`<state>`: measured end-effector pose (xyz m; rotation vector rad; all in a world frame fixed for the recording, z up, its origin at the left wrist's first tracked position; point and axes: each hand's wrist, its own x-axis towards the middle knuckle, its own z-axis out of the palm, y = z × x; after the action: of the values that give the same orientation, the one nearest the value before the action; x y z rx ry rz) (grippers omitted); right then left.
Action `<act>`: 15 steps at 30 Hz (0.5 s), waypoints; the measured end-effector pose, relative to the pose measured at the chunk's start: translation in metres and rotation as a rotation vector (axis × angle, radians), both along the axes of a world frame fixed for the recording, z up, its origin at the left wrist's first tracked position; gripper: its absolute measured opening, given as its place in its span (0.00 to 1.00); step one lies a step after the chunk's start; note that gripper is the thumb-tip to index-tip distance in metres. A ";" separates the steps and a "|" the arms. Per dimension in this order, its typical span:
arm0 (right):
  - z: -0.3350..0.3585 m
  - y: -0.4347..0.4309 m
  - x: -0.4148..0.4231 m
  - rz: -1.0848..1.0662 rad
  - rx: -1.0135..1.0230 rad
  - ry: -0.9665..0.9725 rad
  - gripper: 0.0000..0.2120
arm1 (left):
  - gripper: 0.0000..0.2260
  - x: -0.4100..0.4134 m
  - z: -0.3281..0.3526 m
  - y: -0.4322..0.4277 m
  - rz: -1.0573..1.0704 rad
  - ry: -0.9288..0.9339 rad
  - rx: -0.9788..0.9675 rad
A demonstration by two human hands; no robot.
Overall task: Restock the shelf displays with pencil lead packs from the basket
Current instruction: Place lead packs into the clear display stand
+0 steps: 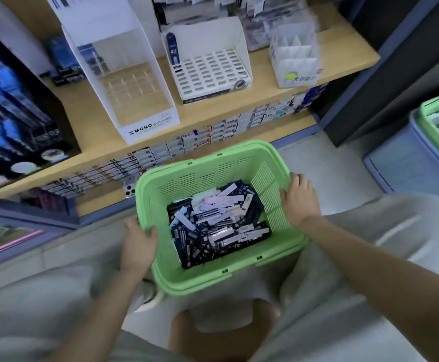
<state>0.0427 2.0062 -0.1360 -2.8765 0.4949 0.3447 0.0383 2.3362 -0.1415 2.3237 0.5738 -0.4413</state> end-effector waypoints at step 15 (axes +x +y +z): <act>-0.071 0.035 0.026 0.161 0.316 0.303 0.26 | 0.21 0.046 -0.062 -0.058 -0.704 0.137 0.101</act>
<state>0.0691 2.0417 -0.2071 -2.5697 0.2281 0.8143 0.0843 2.2787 -0.2039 2.5615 -0.1952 -0.9123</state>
